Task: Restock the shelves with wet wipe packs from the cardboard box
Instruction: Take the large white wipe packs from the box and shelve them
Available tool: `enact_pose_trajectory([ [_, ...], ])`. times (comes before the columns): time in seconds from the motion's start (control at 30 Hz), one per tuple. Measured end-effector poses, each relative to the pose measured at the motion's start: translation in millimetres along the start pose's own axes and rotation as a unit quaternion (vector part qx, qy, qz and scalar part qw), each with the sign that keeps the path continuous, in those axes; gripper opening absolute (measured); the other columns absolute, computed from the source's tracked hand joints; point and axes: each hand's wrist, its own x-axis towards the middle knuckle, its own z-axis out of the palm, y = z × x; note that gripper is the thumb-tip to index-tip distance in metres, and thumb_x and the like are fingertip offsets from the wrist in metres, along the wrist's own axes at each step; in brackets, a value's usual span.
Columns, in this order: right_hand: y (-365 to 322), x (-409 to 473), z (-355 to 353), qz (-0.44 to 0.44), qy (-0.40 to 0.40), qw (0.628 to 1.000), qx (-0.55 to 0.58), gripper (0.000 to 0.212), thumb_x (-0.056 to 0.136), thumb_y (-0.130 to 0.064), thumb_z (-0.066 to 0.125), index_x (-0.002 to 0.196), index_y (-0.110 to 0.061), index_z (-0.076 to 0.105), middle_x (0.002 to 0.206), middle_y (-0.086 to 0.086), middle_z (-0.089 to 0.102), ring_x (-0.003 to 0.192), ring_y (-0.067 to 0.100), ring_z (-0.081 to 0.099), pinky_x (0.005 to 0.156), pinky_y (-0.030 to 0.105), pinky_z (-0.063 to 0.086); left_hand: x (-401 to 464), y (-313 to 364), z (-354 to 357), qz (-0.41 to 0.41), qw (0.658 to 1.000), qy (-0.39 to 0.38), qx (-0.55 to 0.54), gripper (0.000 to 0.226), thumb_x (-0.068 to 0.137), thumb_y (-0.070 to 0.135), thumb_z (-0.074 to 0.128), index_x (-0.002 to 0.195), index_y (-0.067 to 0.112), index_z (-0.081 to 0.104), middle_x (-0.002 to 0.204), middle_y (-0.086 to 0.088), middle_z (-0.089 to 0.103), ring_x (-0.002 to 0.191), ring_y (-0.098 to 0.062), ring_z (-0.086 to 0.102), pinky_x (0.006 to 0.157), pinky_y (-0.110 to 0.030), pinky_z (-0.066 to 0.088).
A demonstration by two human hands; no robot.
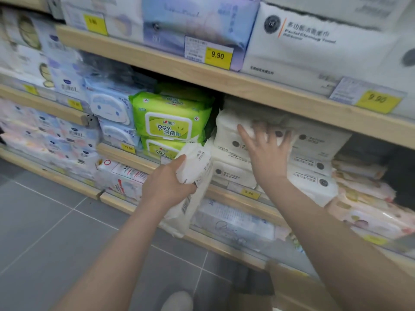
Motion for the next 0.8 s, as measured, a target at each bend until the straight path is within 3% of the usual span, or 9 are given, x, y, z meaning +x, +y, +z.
enact_pose_trajectory([
  [0.13,2,-5,16,-0.022,0.032,0.999,-0.012,0.107,0.061,-0.005,0.074,0.147,-0.033,0.017,0.148,0.01,0.03,0.128,0.038,0.036,0.101,0.065,0.027,0,-2,2,0.004,1.0,0.001,-0.004,0.089,0.065,0.043,0.073,0.143,0.043,0.03,0.131,-0.002,0.053,0.119,-0.026,0.049,0.085,-0.035,0.043],
  [0.43,-2,47,56,-0.024,0.105,0.994,0.027,0.096,0.063,-0.004,0.073,0.144,-0.027,0.028,0.144,0.012,0.038,0.118,0.039,0.044,0.103,0.055,0.033,8,-4,13,0.008,1.0,0.013,-0.003,0.088,0.065,0.043,0.072,0.142,0.045,0.029,0.12,-0.003,0.056,0.111,-0.027,0.053,0.083,-0.036,0.047],
  [0.6,-3,70,66,-0.028,0.05,0.996,0.074,0.093,0.072,-0.019,0.071,0.148,-0.029,0.019,0.151,0.011,0.028,0.131,0.04,0.033,0.109,0.055,0.021,8,-9,14,0.012,1.0,0.004,-0.011,0.089,0.066,0.042,0.072,0.142,0.046,0.026,0.11,0.0,0.054,0.103,-0.023,0.053,0.073,-0.032,0.044],
  [0.8,3,73,63,-0.04,0.002,0.992,0.12,0.092,0.074,-0.04,0.064,0.15,-0.032,0.013,0.155,0.009,0.018,0.14,0.036,0.019,0.112,0.053,0.009,6,-15,15,0.014,1.0,-0.016,-0.006,0.092,0.068,0.044,0.071,0.143,0.049,0.019,0.115,0.0,0.049,0.105,-0.021,0.05,0.07,-0.031,0.039],
])
